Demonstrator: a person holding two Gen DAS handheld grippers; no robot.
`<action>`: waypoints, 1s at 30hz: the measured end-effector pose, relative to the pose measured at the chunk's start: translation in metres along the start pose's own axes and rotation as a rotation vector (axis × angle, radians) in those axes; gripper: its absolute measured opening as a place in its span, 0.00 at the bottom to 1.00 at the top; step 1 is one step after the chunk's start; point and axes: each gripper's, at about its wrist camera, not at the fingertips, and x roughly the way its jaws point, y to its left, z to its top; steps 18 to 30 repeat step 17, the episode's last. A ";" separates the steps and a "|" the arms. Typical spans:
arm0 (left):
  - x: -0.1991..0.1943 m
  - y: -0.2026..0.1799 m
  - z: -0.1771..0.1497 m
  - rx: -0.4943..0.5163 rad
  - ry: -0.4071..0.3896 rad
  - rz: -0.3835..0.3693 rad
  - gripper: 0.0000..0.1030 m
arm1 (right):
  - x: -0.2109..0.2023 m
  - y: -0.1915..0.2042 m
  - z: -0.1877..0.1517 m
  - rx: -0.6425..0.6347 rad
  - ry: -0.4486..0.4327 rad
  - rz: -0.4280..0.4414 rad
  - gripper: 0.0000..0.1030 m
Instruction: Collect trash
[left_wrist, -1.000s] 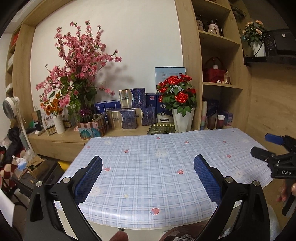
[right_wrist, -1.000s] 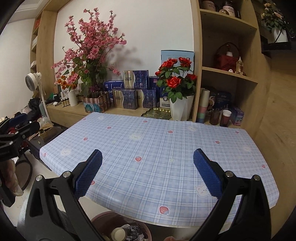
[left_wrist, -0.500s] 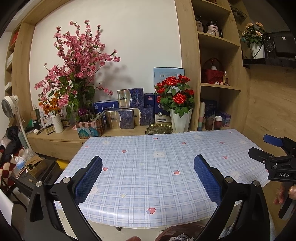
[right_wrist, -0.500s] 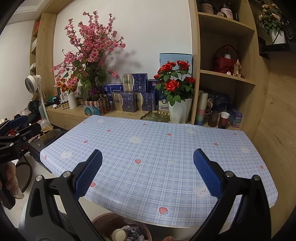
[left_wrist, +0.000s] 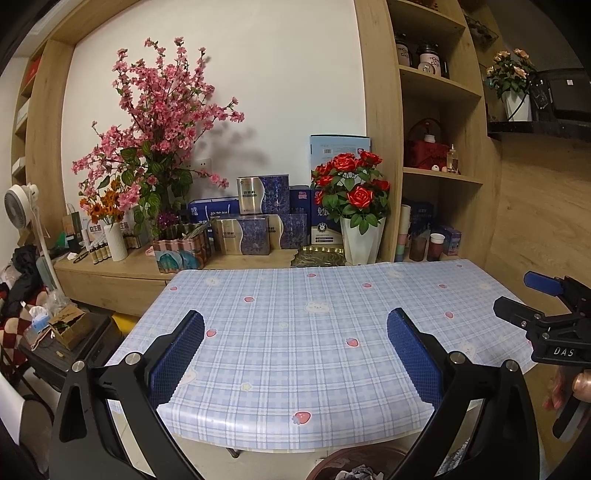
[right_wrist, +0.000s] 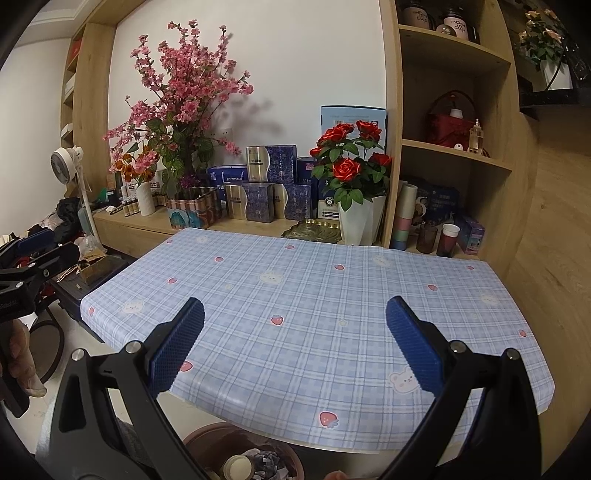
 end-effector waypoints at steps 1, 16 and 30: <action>0.000 0.000 0.000 0.001 -0.001 0.002 0.94 | 0.000 0.000 0.000 0.000 -0.001 -0.001 0.94; -0.002 0.000 -0.004 0.005 0.006 0.022 0.94 | 0.000 0.002 -0.001 0.000 0.001 -0.001 0.94; -0.002 0.001 -0.005 0.003 0.007 0.023 0.94 | 0.000 0.002 -0.001 0.000 0.001 -0.001 0.94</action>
